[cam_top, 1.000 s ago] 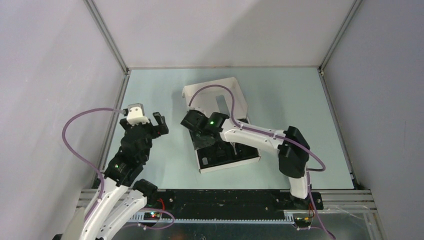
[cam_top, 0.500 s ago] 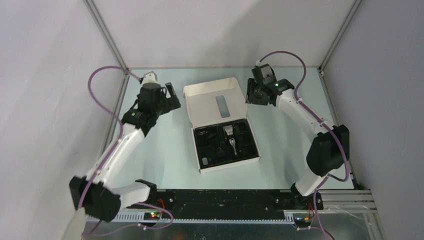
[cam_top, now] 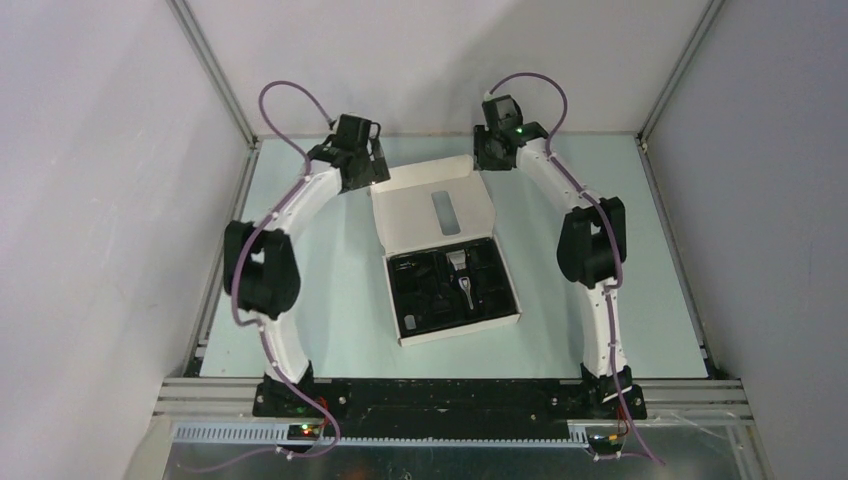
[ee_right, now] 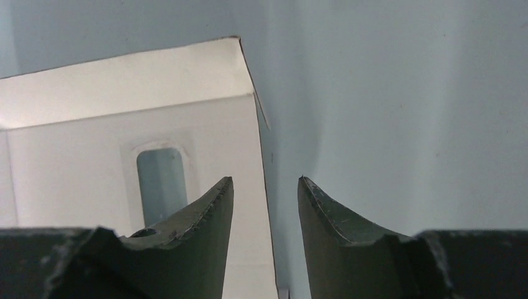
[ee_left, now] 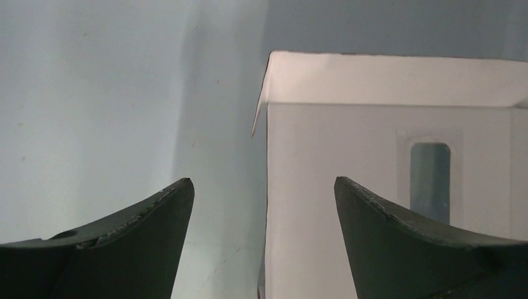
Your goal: Sort the hair-cutting tools
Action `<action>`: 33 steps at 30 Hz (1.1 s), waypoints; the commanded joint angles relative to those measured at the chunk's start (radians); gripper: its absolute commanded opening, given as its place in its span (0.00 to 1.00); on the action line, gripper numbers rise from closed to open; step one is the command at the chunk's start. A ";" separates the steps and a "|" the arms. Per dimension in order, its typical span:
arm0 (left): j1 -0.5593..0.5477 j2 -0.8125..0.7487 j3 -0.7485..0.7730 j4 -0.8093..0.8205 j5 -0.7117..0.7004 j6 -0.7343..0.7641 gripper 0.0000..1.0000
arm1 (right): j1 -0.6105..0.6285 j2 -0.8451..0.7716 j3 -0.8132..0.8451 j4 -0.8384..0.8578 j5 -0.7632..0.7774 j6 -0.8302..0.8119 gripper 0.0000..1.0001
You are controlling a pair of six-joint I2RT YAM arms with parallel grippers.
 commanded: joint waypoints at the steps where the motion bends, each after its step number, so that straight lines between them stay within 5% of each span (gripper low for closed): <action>1: 0.007 0.116 0.157 -0.052 -0.027 0.017 0.86 | -0.004 0.070 0.103 0.013 0.033 -0.041 0.46; 10: 0.007 0.289 0.290 -0.122 -0.032 0.020 0.60 | 0.013 0.134 0.111 0.110 0.014 -0.039 0.35; 18: 0.002 0.292 0.290 -0.100 0.013 0.048 0.02 | 0.026 0.108 0.090 0.141 0.001 -0.034 0.05; 25: -0.038 0.151 0.227 0.008 -0.010 0.093 0.00 | 0.038 -0.056 -0.049 0.220 0.060 -0.022 0.00; 33: -0.074 -0.035 0.021 0.332 -0.030 0.144 0.00 | 0.040 -0.274 -0.356 0.453 0.196 0.009 0.00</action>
